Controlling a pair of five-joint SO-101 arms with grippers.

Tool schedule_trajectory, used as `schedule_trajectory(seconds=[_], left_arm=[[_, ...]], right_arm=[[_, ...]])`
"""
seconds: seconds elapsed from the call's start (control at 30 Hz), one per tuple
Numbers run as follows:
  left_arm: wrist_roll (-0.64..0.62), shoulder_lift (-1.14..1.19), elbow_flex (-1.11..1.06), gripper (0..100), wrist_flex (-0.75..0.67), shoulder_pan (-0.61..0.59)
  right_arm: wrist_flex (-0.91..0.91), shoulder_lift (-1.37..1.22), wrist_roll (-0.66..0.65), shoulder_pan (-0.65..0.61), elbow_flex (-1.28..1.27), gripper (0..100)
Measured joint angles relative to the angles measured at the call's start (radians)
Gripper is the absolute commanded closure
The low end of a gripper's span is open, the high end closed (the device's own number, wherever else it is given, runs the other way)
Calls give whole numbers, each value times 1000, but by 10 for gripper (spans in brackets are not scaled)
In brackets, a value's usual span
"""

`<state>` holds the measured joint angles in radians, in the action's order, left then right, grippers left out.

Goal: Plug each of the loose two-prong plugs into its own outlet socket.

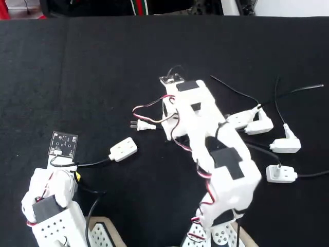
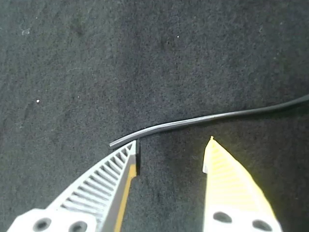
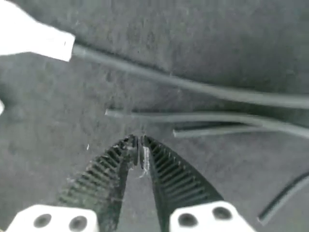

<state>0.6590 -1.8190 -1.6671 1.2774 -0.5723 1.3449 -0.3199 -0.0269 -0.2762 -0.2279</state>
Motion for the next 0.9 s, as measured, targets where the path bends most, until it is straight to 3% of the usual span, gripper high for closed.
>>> schedule_trajectory(seconds=[0.6, 0.9], left_arm=[[0, 0, 0, 776, 0, 0], [0, 0, 0, 776, 0, 0]], right_arm=[[74, -307, -61, 155, 517, 983], [-8, -442, -61, 186, 678, 984]])
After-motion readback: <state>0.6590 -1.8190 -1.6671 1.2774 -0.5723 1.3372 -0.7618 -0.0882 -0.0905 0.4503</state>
